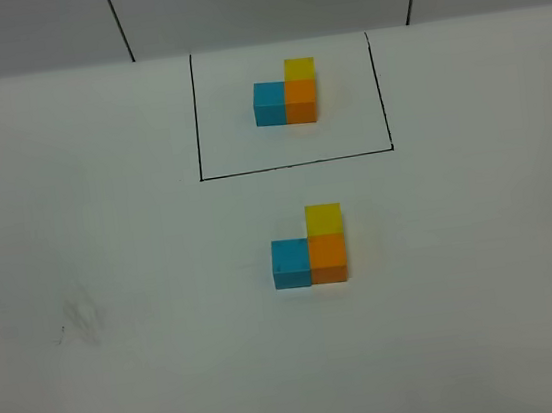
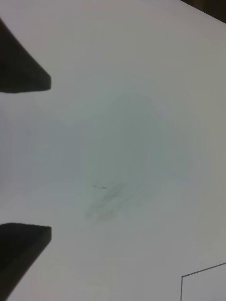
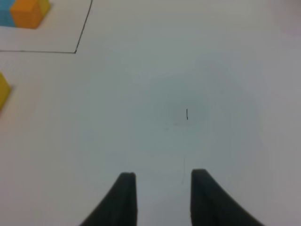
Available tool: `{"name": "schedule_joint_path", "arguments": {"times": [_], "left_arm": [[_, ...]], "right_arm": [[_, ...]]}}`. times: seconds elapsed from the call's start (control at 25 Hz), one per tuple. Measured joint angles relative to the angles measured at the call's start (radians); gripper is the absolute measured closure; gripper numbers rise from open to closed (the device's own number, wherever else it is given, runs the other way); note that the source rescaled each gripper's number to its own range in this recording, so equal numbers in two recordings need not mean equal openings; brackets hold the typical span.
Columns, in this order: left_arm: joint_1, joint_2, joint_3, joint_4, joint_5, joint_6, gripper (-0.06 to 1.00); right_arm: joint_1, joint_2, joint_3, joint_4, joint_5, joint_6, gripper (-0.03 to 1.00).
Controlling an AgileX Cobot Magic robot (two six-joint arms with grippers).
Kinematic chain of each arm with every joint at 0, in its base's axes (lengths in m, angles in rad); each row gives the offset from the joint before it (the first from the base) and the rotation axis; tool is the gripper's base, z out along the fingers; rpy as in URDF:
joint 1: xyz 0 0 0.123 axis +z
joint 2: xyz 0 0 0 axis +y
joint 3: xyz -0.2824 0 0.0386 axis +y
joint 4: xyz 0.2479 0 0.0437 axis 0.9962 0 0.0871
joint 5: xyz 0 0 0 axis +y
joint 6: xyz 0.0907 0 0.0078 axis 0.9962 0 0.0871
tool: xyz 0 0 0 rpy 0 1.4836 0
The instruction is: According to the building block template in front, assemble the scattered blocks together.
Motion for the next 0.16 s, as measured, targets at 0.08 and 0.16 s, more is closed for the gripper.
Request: {"name": "schedule_joint_path", "arguments": {"times": [0.08, 0.16], "left_arm": [[0.0, 0.0, 0.0, 0.0, 0.0, 0.0, 0.6], [0.0, 0.0, 0.0, 0.0, 0.0, 0.0, 0.6]], "right_arm": [[0.0, 0.0, 0.0, 0.0, 0.0, 0.0, 0.97], [0.0, 0.0, 0.0, 0.0, 0.0, 0.0, 0.97]]}}
